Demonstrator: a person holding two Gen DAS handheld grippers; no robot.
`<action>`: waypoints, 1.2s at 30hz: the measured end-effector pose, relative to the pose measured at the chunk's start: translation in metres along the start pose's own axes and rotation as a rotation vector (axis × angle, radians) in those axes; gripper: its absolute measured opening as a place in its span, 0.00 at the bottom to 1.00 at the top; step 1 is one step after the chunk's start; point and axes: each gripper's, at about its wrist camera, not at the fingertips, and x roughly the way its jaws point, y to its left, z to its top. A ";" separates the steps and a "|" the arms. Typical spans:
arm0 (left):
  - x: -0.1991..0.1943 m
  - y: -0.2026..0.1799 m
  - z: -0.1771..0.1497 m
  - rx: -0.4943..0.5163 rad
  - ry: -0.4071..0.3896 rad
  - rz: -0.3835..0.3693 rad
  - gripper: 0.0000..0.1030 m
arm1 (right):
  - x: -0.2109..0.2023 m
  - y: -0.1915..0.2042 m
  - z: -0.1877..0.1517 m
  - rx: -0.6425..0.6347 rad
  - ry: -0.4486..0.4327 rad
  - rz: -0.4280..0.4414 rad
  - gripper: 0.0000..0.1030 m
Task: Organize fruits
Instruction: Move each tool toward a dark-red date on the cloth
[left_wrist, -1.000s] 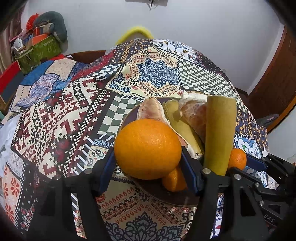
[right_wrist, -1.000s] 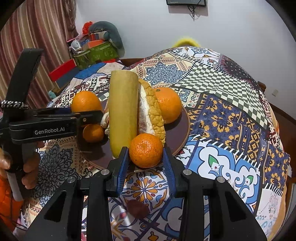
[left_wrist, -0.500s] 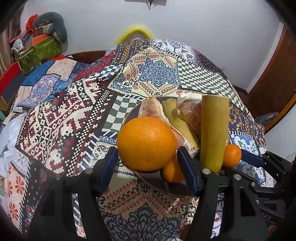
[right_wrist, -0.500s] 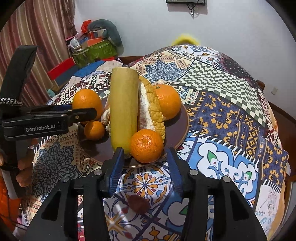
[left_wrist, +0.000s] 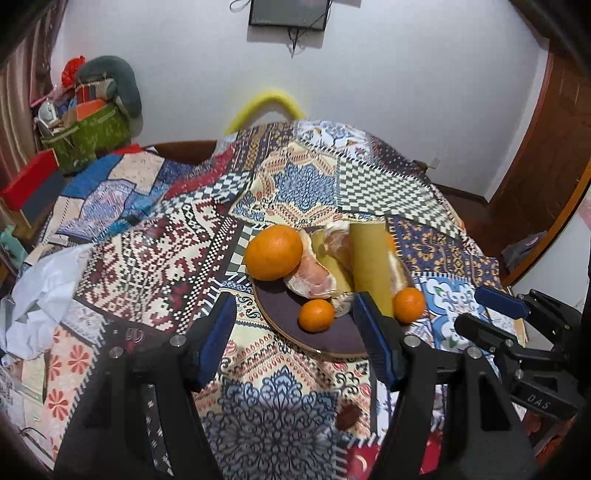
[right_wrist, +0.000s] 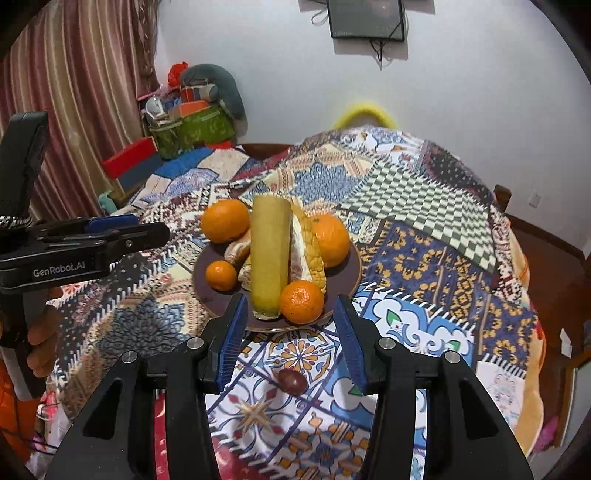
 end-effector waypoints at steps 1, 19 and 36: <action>-0.007 -0.001 -0.001 0.004 -0.008 0.002 0.64 | -0.004 0.001 0.000 -0.001 -0.006 -0.002 0.44; -0.053 -0.025 -0.056 0.043 0.004 -0.011 0.64 | -0.048 0.015 -0.036 0.004 -0.005 -0.014 0.45; 0.010 -0.042 -0.101 0.055 0.176 -0.043 0.38 | -0.035 0.001 -0.072 0.040 0.075 -0.026 0.45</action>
